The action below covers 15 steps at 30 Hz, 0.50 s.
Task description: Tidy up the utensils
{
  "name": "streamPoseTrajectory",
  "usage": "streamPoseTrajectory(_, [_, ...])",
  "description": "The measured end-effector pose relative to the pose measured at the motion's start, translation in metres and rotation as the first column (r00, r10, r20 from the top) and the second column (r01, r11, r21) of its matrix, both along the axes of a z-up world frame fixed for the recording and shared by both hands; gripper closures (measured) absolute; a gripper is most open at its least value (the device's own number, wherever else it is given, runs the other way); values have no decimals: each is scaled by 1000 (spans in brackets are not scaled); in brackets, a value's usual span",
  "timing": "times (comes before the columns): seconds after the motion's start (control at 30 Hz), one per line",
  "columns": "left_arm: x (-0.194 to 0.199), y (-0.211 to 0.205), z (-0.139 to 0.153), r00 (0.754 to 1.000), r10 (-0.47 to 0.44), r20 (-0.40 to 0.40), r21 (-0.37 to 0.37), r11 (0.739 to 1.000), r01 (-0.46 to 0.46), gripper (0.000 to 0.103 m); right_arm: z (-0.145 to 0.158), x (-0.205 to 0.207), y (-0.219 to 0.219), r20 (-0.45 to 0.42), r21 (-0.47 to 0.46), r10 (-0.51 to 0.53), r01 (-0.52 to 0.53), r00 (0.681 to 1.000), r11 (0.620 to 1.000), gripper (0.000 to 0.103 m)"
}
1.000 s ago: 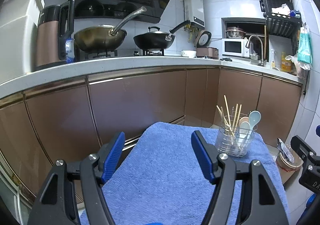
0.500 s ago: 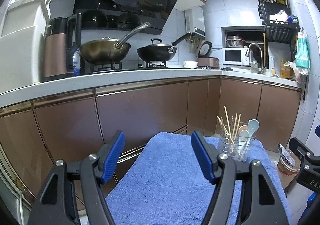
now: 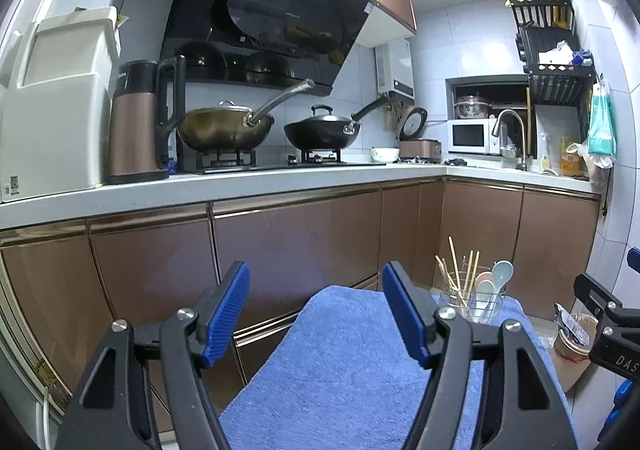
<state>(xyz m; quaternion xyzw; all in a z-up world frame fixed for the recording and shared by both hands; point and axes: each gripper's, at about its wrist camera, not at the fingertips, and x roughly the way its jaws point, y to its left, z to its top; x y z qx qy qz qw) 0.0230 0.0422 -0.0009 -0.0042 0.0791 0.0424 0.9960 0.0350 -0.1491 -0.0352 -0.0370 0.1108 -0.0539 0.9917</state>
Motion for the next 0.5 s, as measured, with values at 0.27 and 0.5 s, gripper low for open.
streamPoseTrajectory(0.27, [-1, -3, 1, 1000, -12, 2, 8, 1000, 11, 36, 2, -4, -4, 14, -1, -13, 13, 1000, 1000, 0])
streamPoseTrajectory(0.5, [-3, -6, 2, 1000, -9, 0, 13, 1000, 9, 36, 1, -5, -9, 17, 10, -21, 20, 1000, 1000, 0])
